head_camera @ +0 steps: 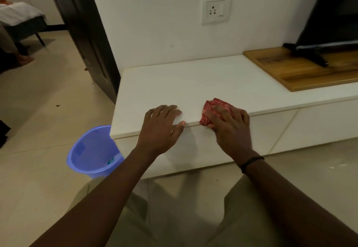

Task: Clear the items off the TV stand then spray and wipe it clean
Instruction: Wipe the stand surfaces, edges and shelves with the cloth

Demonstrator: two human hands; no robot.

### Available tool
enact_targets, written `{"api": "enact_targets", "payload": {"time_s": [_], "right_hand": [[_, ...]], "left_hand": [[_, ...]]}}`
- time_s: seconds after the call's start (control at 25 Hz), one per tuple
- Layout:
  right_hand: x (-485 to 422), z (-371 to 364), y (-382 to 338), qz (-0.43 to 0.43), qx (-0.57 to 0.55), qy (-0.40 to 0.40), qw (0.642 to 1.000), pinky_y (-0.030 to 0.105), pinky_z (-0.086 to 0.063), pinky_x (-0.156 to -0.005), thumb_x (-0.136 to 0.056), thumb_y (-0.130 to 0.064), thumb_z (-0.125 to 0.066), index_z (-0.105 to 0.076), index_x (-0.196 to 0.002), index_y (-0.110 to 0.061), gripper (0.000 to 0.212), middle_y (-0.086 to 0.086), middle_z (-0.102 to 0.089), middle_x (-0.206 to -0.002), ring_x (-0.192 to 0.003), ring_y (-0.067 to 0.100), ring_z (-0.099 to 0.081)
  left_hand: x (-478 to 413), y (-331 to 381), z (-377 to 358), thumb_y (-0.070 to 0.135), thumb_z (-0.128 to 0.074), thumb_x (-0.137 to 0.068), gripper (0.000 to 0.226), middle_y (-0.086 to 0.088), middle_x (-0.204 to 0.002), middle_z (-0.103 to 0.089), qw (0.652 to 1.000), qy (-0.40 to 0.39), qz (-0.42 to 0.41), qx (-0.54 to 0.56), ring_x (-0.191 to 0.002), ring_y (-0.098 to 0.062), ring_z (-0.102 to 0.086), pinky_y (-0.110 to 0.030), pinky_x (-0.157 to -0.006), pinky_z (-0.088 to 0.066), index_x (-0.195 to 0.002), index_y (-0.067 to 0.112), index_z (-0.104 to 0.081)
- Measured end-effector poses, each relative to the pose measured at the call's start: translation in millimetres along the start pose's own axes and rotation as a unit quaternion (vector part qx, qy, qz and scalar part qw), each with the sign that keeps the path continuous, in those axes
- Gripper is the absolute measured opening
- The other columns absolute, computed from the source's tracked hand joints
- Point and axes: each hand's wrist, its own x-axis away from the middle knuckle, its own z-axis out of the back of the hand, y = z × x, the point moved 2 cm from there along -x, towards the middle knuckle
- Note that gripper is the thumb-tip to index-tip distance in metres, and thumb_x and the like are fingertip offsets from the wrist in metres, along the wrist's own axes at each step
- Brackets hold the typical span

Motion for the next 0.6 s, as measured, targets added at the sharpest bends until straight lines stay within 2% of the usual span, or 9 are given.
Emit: {"api": "enact_targets", "payload": {"time_s": [0.08, 0.16, 0.24, 0.44, 0.52, 0.6], "right_hand": [[3, -3, -9, -0.03, -0.006, 0.0, 1.0, 0.051, -0.039, -0.106, -0.097, -0.032, -0.065, -0.063, -0.136, -0.034, 0.039, -0.001, -0.061, -0.14, -0.129, 0.034, -0.053], [2, -4, -4, 0.032, -0.011, -0.008, 0.999, 0.048, -0.039, -0.106, -0.098, -0.028, -0.066, -0.06, -0.139, -0.033, 0.042, -0.002, -0.06, -0.142, -0.131, 0.03, -0.051], [1, 4, 36, 0.066, 0.005, -0.038, 0.997, 0.046, -0.041, -0.106, -0.098, -0.027, -0.066, -0.06, -0.139, -0.032, 0.042, -0.003, -0.059, -0.144, -0.132, 0.028, -0.052], [15, 36, 150, -0.1, 0.031, -0.094, 0.99, 0.056, -0.036, -0.112, -0.102, -0.025, -0.062, -0.058, -0.145, -0.027, 0.044, 0.006, -0.053, -0.151, -0.138, 0.038, -0.046], [17, 33, 143, -0.133, 0.021, -0.084, 0.987, 0.058, -0.034, -0.114, -0.101, -0.021, -0.062, -0.058, -0.145, -0.026, 0.045, 0.006, -0.052, -0.152, -0.14, 0.039, -0.042], [17, 27, 125, -0.105, -0.003, -0.072, 0.992, 0.057, -0.036, -0.114, -0.099, -0.017, -0.065, -0.059, -0.143, -0.025, 0.046, 0.007, -0.054, -0.15, -0.138, 0.04, -0.043]], "left_hand": [[-16, 26, -6, 0.051, -0.041, -0.101, 0.046, 0.005, -0.141, -0.06, 0.999, 0.003, -0.028, 0.025, -0.133, -0.021, -0.052, -0.043, -0.11, -0.039, -0.131, 0.023, -0.062], [-32, 53, -13, 0.053, -0.04, -0.1, 0.046, 0.005, -0.135, -0.063, 0.997, -0.007, -0.054, 0.05, -0.127, -0.02, -0.055, -0.04, -0.107, -0.04, -0.129, 0.024, -0.061], [-45, 69, -23, 0.053, -0.043, -0.1, 0.044, 0.006, -0.131, -0.064, 0.995, -0.012, -0.084, 0.054, -0.124, -0.02, -0.056, -0.04, -0.103, -0.042, -0.129, 0.025, -0.06], [-53, 72, -41, 0.052, -0.045, -0.094, 0.04, 0.009, -0.124, -0.059, 0.995, 0.023, -0.1, 0.0, -0.116, -0.022, -0.055, -0.044, -0.096, -0.042, -0.122, 0.026, -0.058], [-54, 75, -43, 0.051, -0.046, -0.093, 0.039, 0.008, -0.123, -0.06, 0.995, 0.028, -0.09, -0.012, -0.114, -0.023, -0.056, -0.044, -0.093, -0.043, -0.121, 0.026, -0.058], [-53, 77, -43, 0.05, -0.047, -0.093, 0.039, 0.007, -0.122, -0.06, 0.995, 0.046, -0.085, -0.023, -0.113, -0.024, -0.056, -0.044, -0.09, -0.043, -0.119, 0.024, -0.059]]}}
